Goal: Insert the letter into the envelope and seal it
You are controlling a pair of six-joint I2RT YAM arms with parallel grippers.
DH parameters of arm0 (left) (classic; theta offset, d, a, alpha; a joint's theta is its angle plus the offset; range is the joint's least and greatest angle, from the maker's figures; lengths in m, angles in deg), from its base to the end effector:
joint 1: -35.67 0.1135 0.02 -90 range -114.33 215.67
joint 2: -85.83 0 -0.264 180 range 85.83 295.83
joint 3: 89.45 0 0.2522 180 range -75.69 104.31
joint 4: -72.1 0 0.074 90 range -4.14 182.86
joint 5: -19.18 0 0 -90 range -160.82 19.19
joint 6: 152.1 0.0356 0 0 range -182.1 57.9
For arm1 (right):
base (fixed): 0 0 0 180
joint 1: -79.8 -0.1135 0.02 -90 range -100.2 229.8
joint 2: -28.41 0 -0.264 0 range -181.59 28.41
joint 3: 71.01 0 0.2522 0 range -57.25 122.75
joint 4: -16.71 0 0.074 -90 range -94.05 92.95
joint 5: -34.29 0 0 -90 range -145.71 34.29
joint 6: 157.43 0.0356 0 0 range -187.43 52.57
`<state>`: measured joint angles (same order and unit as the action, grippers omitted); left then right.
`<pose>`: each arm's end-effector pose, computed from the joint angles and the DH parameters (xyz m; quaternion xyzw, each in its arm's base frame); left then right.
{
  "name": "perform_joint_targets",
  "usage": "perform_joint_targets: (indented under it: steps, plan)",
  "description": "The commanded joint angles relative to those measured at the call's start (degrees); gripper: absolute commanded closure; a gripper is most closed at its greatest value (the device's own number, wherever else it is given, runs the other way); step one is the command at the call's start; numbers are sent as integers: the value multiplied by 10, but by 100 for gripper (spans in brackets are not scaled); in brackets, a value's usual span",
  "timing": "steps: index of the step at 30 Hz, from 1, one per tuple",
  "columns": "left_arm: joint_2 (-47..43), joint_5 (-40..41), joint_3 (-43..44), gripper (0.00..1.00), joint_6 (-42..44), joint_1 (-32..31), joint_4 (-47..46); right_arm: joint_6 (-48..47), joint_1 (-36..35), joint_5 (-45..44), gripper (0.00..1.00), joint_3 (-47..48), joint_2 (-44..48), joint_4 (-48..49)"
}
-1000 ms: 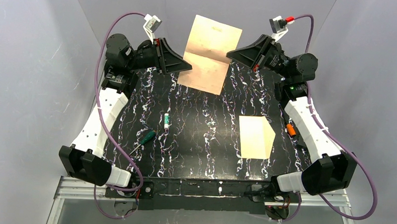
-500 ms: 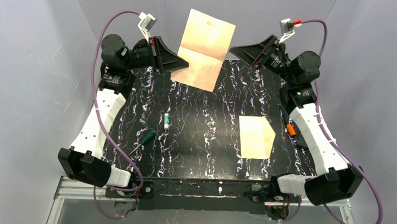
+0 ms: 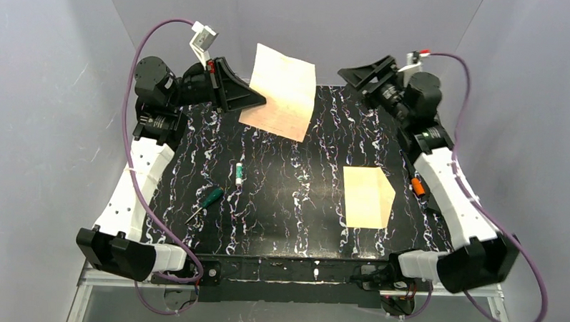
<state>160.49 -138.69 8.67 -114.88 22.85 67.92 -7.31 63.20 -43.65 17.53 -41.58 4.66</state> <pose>0.2452 -0.0896 0.5090 0.3021 0.5669 -0.6275 0.4401 0.2632 0.0862 0.4541 0.1727 0.6441 0.5153 0.5384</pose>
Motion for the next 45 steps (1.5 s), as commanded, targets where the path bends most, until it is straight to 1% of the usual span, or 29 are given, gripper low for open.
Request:
perform_joint_targets:
  steps: [1,4,8,11,13,15,16,19,21,25,28,32,34,36,39,40,41,45]
  plan:
    - [-33,-3,11,100,6,-2,-15,44,-13,80,27,-2,-45,23]
    - [-30,4,19,100,4,-4,-18,60,-43,115,27,-4,-69,64]
    - [-25,9,21,100,-5,-9,-24,72,-104,154,26,17,-106,120]
    - [-26,7,13,100,-7,-10,-25,114,-132,181,25,17,-122,234]
    - [-29,-2,4,100,-9,-10,-26,170,-134,188,23,5,-122,368]
    - [-33,-21,-4,100,-7,-10,-26,202,-134,183,17,-1,-118,448]
    - [-34,-34,-9,100,-5,-10,-26,208,-134,183,13,0,-116,472]
    - [-31,-56,-21,100,-5,-10,-26,215,-134,190,5,2,-107,509]
    - [-25,-60,-24,100,-11,-10,-25,219,-134,201,2,-1,-102,523]
    - [-19,-49,-24,100,-18,-10,-26,210,-134,253,1,7,-103,518]
    - [-11,-49,-23,100,-25,-10,-26,154,-134,314,1,26,-103,459]
    - [-6,-50,-35,100,-32,-10,-26,36,-134,368,2,57,-95,317]
    - [-8,-51,-39,100,-31,-10,-26,-16,-134,372,6,68,-89,258]
    - [-11,-53,-40,100,-29,-10,-26,-43,-134,375,17,78,-89,229]
    - [-11,-61,-38,100,-22,-9,-26,-47,-134,379,38,78,-90,228]
    - [-8,-62,-35,100,-19,-9,-26,-46,-134,382,41,78,-90,228]
    - [-6,-63,-31,100,-17,-10,-26,-45,-134,386,47,77,-91,229]
    - [2,-69,-26,100,-19,-10,-25,-40,-134,407,62,78,-92,245]
